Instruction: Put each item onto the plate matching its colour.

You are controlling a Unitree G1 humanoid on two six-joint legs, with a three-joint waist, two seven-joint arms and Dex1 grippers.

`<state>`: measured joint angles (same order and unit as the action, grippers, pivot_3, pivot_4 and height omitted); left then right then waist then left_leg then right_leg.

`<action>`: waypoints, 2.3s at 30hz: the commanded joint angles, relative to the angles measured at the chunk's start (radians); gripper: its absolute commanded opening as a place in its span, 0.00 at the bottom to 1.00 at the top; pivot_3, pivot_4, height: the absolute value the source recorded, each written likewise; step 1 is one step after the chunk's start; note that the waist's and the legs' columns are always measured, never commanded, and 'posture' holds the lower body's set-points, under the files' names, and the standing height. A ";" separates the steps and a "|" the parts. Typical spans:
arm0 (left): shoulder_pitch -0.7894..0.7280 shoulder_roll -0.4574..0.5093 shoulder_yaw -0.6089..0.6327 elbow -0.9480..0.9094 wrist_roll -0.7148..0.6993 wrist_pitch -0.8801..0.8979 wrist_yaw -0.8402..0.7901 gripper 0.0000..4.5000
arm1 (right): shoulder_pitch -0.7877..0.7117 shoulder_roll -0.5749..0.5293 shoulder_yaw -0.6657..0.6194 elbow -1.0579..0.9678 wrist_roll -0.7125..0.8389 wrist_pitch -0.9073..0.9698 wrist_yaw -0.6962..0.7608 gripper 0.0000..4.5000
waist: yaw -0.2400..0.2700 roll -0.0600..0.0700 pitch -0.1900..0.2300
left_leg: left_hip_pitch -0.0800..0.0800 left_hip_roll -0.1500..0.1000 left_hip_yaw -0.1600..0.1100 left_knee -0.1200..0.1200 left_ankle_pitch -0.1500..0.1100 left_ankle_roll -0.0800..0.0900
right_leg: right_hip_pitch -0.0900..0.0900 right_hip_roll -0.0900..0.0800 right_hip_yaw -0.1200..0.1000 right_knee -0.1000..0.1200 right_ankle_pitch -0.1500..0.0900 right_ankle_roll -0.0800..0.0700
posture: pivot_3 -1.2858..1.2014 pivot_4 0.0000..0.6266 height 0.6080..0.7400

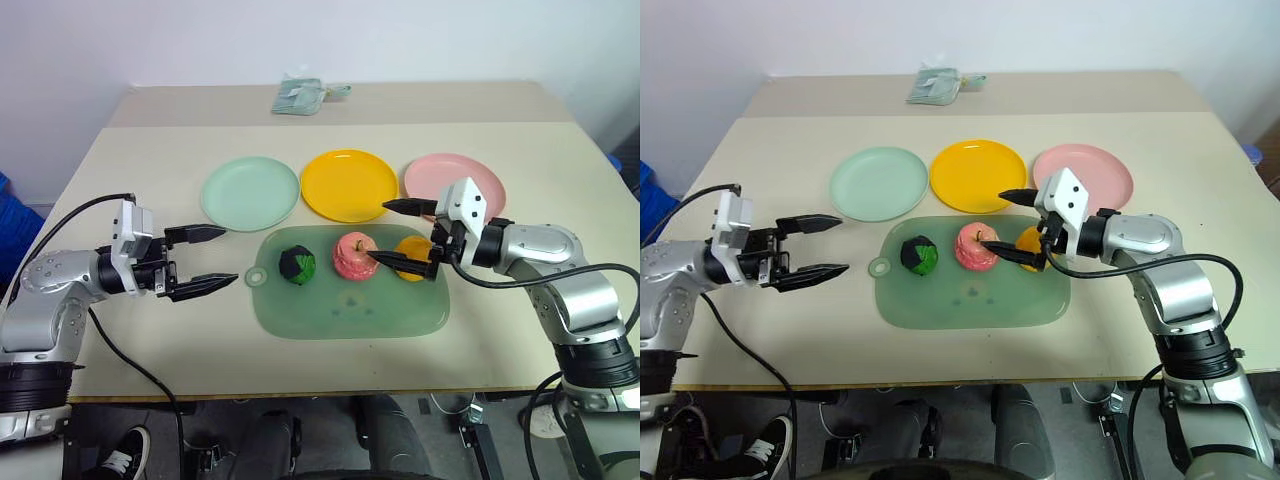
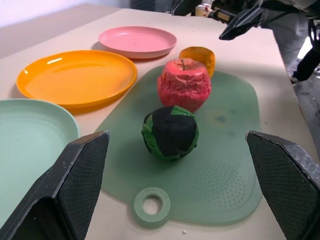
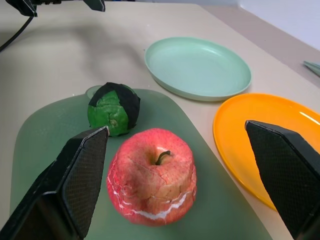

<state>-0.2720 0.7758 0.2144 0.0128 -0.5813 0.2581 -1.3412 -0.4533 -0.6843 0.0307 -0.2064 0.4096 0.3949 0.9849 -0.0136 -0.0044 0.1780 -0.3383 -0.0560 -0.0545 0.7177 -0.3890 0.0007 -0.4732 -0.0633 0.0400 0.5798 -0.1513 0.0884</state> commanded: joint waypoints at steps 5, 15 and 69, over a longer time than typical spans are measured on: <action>-0.046 0.017 0.015 0.018 -0.010 -0.010 -0.012 1.00 | -0.021 0.013 -0.018 -0.007 -0.002 -0.034 -0.006 0.99 | 0.000 0.000 0.000 | 0.000 0.000 0.000 0.000 0.000 0.000 | 0.000 0.000 0.000 0.000 0.000 0.000 | 0.52 0.24 1.00; -0.076 -0.031 -0.025 0.016 0.000 -0.018 0.009 1.00 | 0.016 -0.019 -0.052 -0.017 0.003 -0.035 -0.005 0.99 | 0.001 0.000 0.000 | 0.000 0.000 0.000 0.000 0.000 -0.001 | 0.000 0.000 0.000 0.000 0.000 0.000 | 0.52 0.24 1.00; -0.619 -0.405 -0.031 0.878 0.340 -0.525 0.691 0.61 | 0.000 -0.045 -0.097 -0.152 0.082 0.119 -0.134 1.00 | 0.004 -0.001 0.000 | 0.000 -0.001 0.000 0.001 0.001 -0.001 | 0.001 0.000 0.000 0.000 0.000 0.000 | 0.52 0.24 1.00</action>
<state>-0.8812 0.3760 0.1564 0.8542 -0.2656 -0.2308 -0.7525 -0.4354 -0.7339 -0.0665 -0.3526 0.5051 0.5388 0.8595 -0.0092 -0.0053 0.1779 -0.3379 -0.0567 -0.0544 0.7183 -0.3883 -0.0005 -0.4722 -0.0637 0.0402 0.5799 -0.1511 0.0887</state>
